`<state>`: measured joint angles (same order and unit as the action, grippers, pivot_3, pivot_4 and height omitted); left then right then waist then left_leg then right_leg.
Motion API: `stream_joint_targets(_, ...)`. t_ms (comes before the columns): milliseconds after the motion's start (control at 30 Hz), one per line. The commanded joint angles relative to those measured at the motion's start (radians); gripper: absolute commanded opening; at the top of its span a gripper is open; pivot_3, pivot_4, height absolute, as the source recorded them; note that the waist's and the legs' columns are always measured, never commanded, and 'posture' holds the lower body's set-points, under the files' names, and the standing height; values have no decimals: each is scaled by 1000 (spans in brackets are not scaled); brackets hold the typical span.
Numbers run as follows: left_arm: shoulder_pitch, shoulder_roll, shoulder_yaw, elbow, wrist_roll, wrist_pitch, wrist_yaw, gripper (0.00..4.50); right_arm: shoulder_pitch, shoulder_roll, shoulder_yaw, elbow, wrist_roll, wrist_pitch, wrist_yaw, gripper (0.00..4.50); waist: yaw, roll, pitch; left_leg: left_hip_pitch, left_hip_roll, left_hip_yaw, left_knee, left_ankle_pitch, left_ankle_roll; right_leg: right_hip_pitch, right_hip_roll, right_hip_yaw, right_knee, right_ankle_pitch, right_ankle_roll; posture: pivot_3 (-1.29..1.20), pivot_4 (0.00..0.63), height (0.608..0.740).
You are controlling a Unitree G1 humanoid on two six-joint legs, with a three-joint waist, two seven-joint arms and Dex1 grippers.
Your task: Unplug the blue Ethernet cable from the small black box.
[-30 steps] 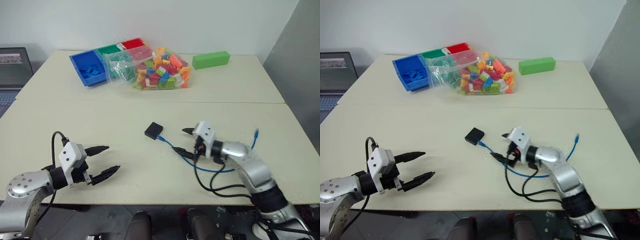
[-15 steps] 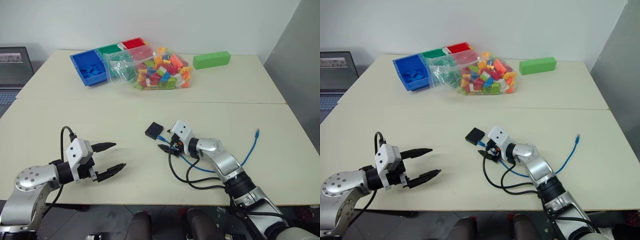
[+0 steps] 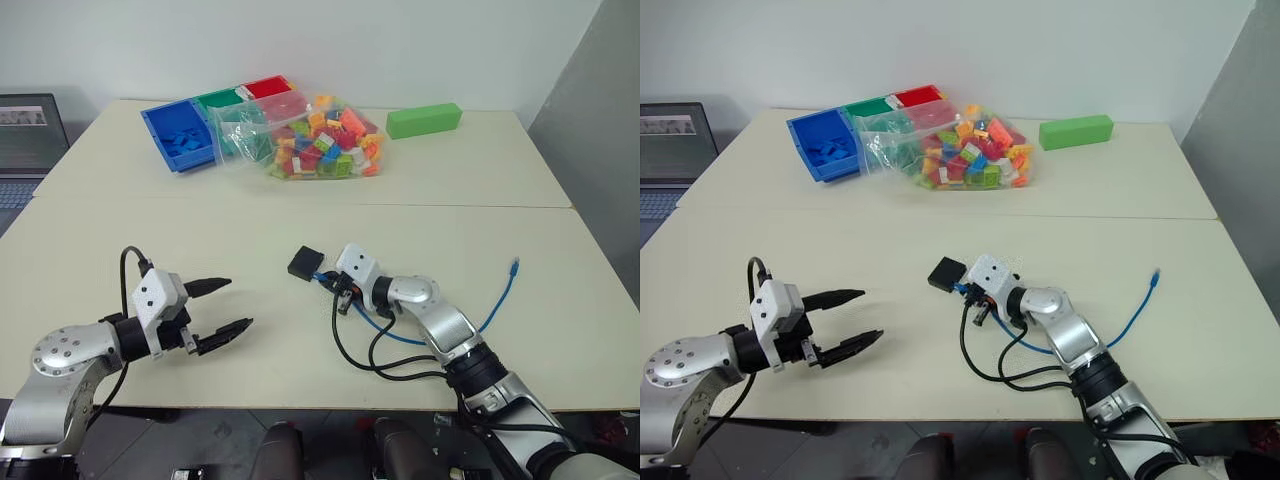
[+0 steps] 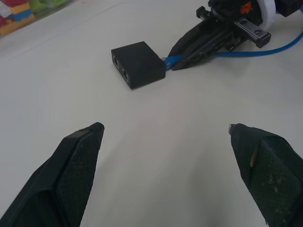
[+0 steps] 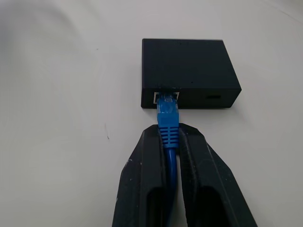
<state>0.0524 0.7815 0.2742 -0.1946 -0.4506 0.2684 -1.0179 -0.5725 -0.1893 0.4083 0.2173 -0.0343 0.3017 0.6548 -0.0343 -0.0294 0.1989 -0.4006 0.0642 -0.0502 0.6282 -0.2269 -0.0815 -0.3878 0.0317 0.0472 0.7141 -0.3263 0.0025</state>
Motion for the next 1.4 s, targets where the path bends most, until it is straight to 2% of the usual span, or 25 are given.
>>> stream_joint_targets(33, -58, -2, -5, 25, -51, 117, 35, 4500, -31, -58, 24, -30, -73, -123, 19, 118, 1, 0, 0, 0, 0, 0, 0, 0, 0, 0, 0, 0, 0, 0, 0, 0, 150, 740)
stream_joint_targets(167, -142, -7, 3, 66, -162, 279, 24, 4500, -57, -126, 51, -33, -137, -312, 43, 117, 1, 0, 0, 0, 0, 0, 0, 0, 0, 0, 0, -1, 0, 0, 1, 0, 150, 740)
stream_joint_targets(233, -217, -8, 10, 91, -259, 413, 17, 4500, -80, -169, 68, -39, -174, -474, 52, 117, 0, 0, 0, 0, 0, 0, 0, 0, 0, 0, 0, -1, 0, 0, 0, 0, 150, 740)
stream_joint_targets(433, -342, -31, -5, 86, -414, 613, 14, 4500, -123, -211, 65, -47, -207, -735, 53, 115, -4, 0, 0, -1, 0, 0, 0, 0, 0, 0, 0, -2, 1, 0, 0, 0, 150, 740)
stream_joint_targets(567, -385, -52, -16, 76, -445, 650, 28, 4500, -133, -215, 50, -59, -194, -798, 69, 113, -4, 0, 0, -1, 0, 0, 1, 0, 0, 0, 0, -2, 1, 2, -4, 0, 150, 740)
stream_joint_targets(833, -419, -62, -46, 85, -442, 654, 5, 4500, -136, -215, 31, -90, -176, -793, 98, 113, -2, 0, 0, 0, 0, -1, 1, 0, -1, 0, 0, -2, 1, 3, -4, 0, 150, 740)
stream_joint_targets(933, -430, -67, -38, 95, -456, 661, -4, 4047, -135, -212, 26, -97, -176, -789, 99, 112, -1, 0, 0, 0, 0, -1, 1, 0, -1, 0, 0, -2, 1, 3, -4, 0, 150, 740)
stream_joint_targets(1333, -431, -58, -45, 106, -477, 680, -37, 1378, -123, -212, 18, -102, -186, -809, 91, 110, 0, 0, 0, 0, 0, -1, 1, 0, -1, 0, 0, -2, 1, 3, -4, 0, 150, 740)
stream_joint_targets(1400, -434, -59, -46, 106, -479, 686, -40, 1062, -124, -214, 18, -102, -185, -814, 93, 110, 0, 0, 0, 0, 0, -1, 1, 0, -1, 0, 0, -2, 1, 3, -4, 0, 150, 740)
